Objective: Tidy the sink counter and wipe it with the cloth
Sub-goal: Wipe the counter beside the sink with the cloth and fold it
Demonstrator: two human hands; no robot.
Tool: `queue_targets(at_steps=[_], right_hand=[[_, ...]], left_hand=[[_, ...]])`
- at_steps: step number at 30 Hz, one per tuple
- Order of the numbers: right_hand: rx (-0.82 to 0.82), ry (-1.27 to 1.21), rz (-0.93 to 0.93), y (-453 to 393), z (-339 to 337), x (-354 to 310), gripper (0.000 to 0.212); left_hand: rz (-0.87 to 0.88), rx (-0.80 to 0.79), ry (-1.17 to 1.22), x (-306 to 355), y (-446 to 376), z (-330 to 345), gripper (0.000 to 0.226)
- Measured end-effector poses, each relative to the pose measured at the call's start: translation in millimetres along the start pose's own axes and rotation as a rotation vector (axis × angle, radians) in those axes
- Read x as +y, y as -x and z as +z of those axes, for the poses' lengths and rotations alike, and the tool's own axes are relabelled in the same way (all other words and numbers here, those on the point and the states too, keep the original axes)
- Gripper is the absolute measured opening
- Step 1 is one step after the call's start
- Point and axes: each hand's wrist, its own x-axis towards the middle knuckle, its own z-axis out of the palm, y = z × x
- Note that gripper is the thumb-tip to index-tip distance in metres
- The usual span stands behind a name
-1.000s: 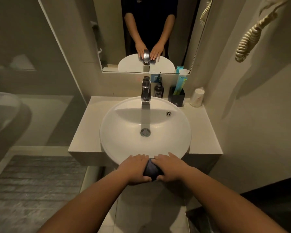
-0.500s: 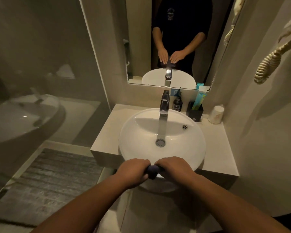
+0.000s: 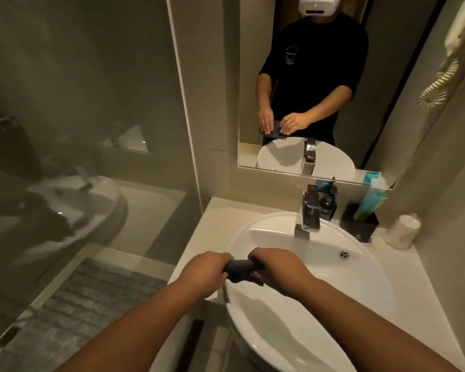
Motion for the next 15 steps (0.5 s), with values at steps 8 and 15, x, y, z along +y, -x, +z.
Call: queue_targets(at_steps=[8,15], right_hand=[[0.166,-0.048,0.298,-108.9,36.2,65.3,0.039],[0.284,0.068,0.352,-173.4,54.6,104.3,0.034]], left_hand=[[-0.162,0.122,0.171,-109.0,-150.4,-29.9,0.021],[-0.052,0.295,0.284,-124.6,-278.9,-32.6,0.04]])
